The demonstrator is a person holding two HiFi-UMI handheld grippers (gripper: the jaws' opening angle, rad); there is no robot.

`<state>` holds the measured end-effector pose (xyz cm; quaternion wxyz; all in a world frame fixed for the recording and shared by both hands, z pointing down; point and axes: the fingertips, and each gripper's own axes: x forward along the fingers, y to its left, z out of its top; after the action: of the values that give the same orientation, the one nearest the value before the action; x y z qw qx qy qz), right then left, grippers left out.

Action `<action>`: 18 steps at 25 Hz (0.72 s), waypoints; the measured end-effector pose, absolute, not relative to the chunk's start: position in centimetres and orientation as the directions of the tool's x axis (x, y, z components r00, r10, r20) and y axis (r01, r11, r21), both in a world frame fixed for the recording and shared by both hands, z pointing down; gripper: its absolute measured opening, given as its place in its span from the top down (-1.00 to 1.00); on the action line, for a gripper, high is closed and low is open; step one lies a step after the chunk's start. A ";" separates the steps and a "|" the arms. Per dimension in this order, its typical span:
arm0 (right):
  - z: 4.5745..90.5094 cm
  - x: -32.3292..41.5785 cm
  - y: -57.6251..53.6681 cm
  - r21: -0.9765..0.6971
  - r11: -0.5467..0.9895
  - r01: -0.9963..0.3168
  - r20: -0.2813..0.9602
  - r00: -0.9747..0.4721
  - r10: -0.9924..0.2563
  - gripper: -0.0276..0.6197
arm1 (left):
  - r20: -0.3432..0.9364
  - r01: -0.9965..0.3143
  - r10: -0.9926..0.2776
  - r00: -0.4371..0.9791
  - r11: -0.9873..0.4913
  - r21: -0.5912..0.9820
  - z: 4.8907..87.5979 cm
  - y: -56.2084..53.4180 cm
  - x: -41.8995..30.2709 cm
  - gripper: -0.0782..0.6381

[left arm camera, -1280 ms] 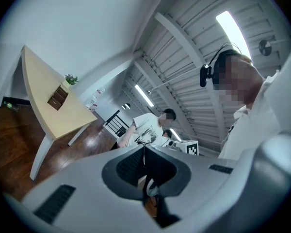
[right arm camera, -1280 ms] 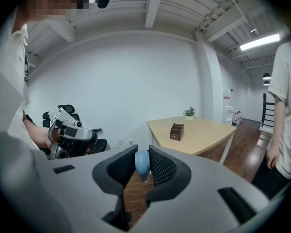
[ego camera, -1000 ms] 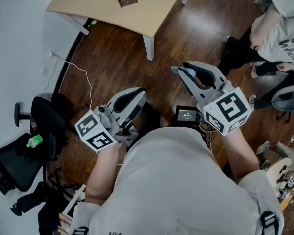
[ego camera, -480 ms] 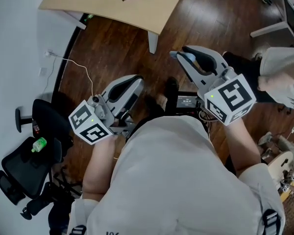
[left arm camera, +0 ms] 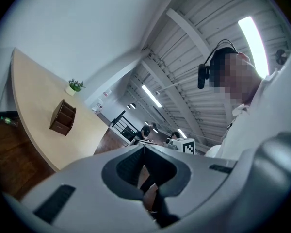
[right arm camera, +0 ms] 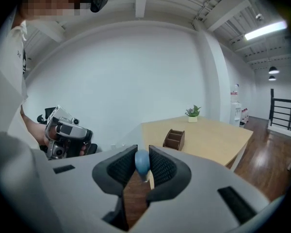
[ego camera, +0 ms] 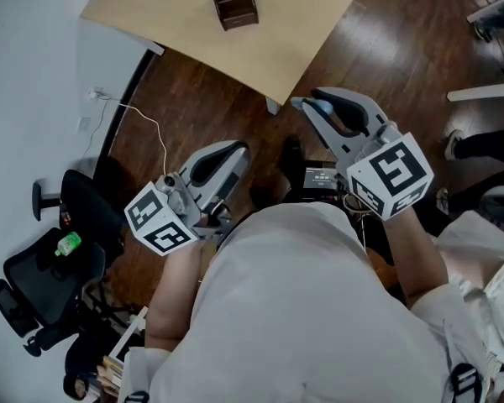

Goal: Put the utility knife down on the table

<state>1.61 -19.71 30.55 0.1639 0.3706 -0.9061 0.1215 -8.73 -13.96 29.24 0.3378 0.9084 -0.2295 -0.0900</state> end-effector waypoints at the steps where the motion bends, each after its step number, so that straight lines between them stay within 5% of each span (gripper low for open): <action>1: 30.3 1.8 -20.7 -0.097 0.709 -0.699 0.387 -0.682 -0.621 0.69 | -0.007 -0.365 -0.489 0.872 -0.661 0.655 29.2 -14.7 -8.3 0.77; 18: 32.0 2.3 -30.0 -0.059 0.808 -0.586 0.418 -0.749 -0.513 0.69 | 0.020 -0.458 -0.606 0.795 -0.578 0.675 30.3 -20.9 -6.5 0.77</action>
<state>2.31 -30.00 32.05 0.1950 0.2955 -0.9305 0.0937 -6.51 -20.94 30.31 0.3462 0.8819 -0.3015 -0.1073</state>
